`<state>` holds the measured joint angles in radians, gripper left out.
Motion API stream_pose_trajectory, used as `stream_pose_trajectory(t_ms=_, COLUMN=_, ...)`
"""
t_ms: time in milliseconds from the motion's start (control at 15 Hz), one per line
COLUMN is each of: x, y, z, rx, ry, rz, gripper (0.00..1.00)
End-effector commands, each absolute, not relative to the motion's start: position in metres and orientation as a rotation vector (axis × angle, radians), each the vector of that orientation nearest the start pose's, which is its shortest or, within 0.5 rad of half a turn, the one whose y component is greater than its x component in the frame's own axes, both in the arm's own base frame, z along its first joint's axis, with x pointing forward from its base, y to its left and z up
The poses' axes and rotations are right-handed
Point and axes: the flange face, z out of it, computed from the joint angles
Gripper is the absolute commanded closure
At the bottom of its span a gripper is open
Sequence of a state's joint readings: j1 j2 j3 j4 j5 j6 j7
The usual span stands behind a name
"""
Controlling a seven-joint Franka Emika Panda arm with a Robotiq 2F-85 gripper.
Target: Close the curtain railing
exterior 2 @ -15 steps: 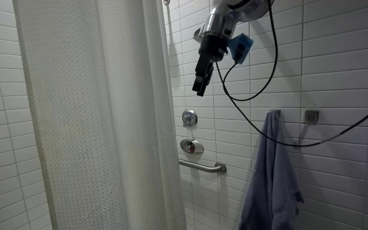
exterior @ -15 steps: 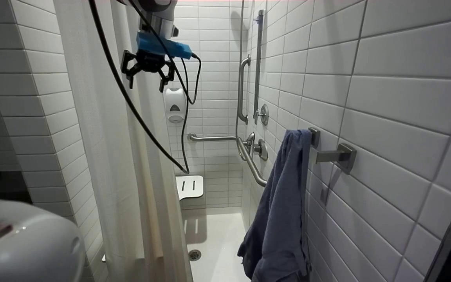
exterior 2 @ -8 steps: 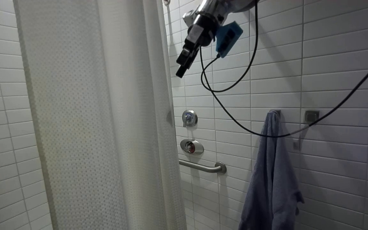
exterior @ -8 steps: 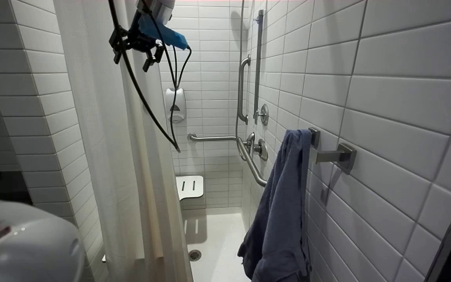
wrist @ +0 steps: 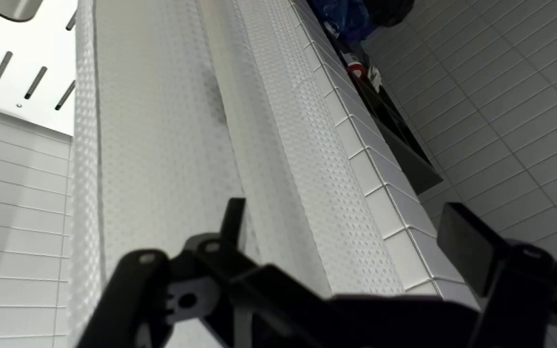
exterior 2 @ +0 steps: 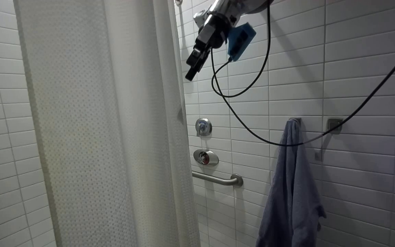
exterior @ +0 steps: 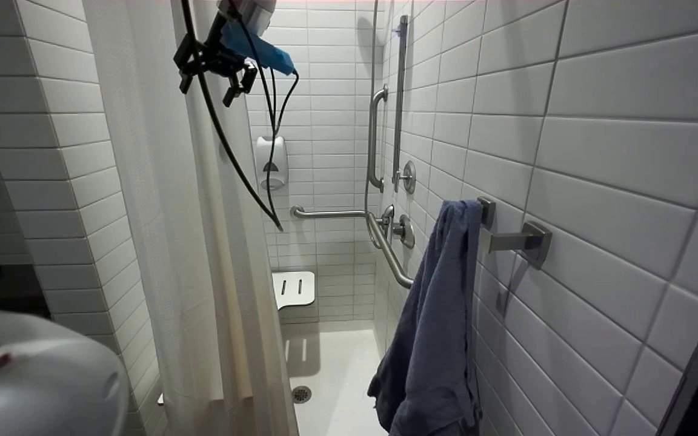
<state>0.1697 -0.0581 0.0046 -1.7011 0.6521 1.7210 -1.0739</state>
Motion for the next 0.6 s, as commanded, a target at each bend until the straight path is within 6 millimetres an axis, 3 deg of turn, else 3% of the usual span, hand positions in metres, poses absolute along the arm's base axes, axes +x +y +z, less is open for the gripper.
stream_pose_trajectory(t_ms=0, x=0.543, y=0.141, z=0.636, rx=-2.109, ry=-1.359, rz=-0.481, gripper=0.00)
stream_pose_trajectory(t_ms=400, x=0.558, y=0.098, z=0.650, rx=-2.122, ry=-1.238, rz=-0.507, gripper=0.00)
stream_pose_trajectory(t_ms=467, x=0.551, y=0.104, z=0.643, rx=-2.132, ry=-1.263, rz=-0.516, gripper=0.00)
stream_pose_trajectory(t_ms=533, x=0.553, y=0.098, z=0.645, rx=-2.135, ry=-1.256, rz=-0.514, gripper=0.00)
